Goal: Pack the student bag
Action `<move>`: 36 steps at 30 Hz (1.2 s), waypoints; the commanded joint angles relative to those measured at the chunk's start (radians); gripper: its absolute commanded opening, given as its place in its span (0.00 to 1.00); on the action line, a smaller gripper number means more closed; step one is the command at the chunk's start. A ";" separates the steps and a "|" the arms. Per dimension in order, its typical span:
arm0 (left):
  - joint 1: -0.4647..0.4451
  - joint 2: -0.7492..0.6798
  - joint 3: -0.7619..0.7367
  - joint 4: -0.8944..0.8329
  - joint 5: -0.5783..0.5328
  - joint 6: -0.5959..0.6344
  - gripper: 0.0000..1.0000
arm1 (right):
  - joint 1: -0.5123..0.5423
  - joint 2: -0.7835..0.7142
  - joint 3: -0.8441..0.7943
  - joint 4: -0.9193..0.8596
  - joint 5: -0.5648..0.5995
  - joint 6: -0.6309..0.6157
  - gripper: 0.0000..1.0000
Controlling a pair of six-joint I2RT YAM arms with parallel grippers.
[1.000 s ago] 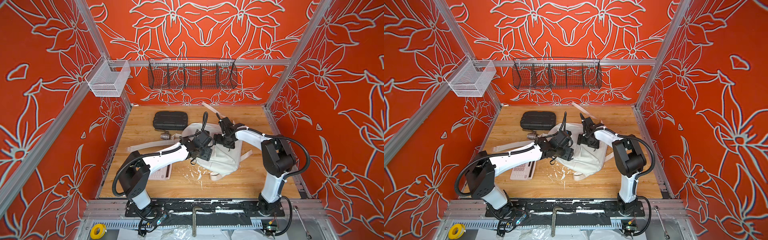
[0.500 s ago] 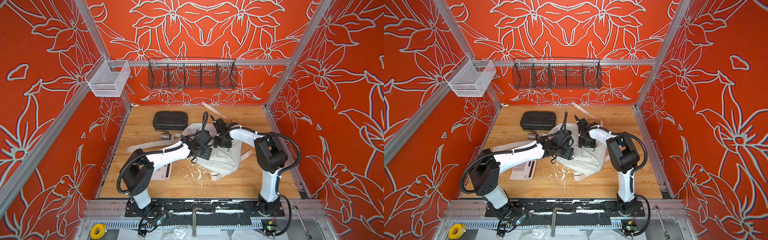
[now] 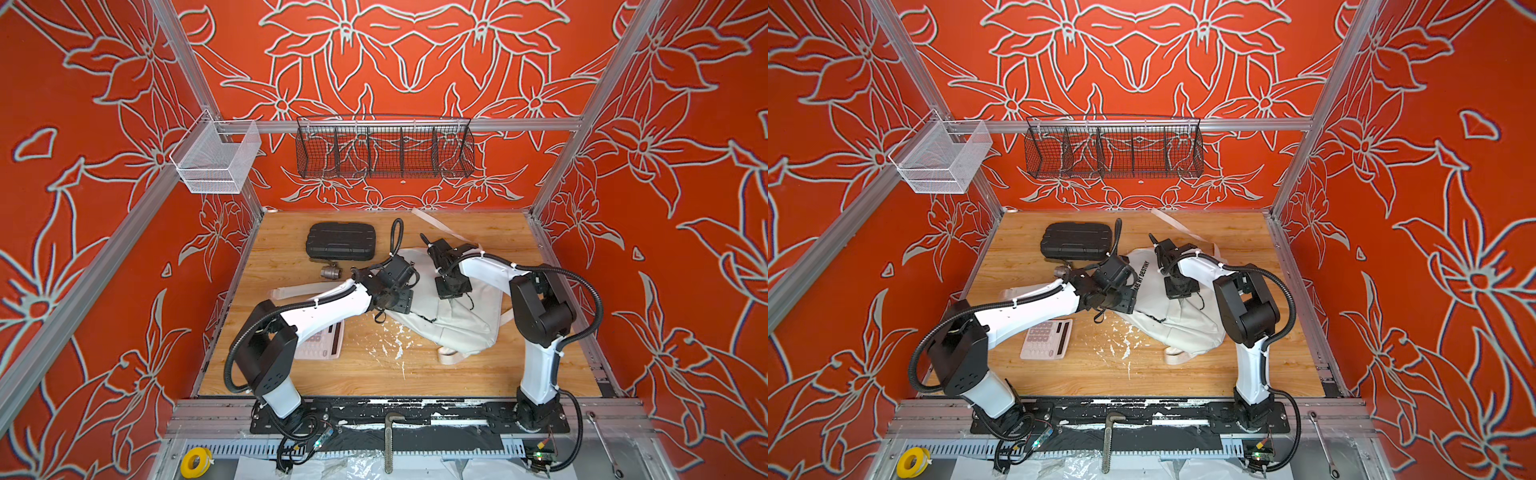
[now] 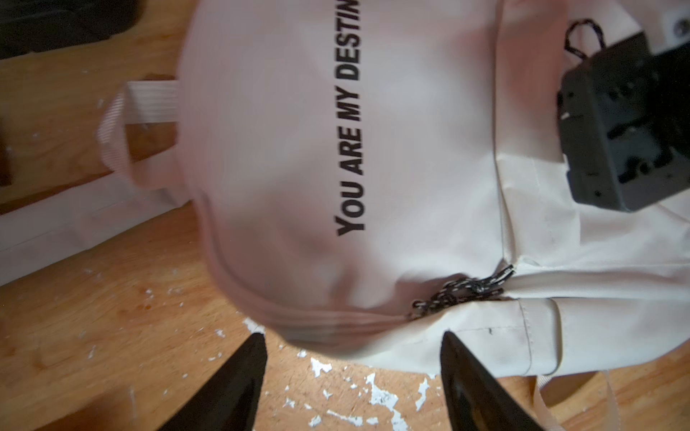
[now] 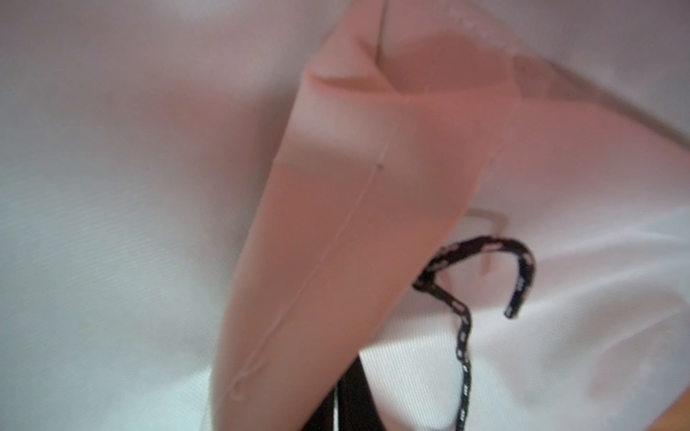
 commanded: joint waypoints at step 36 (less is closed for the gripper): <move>0.201 -0.276 -0.233 -0.496 -0.103 -0.306 0.71 | -0.045 -0.462 -0.186 0.095 -0.124 -0.131 0.00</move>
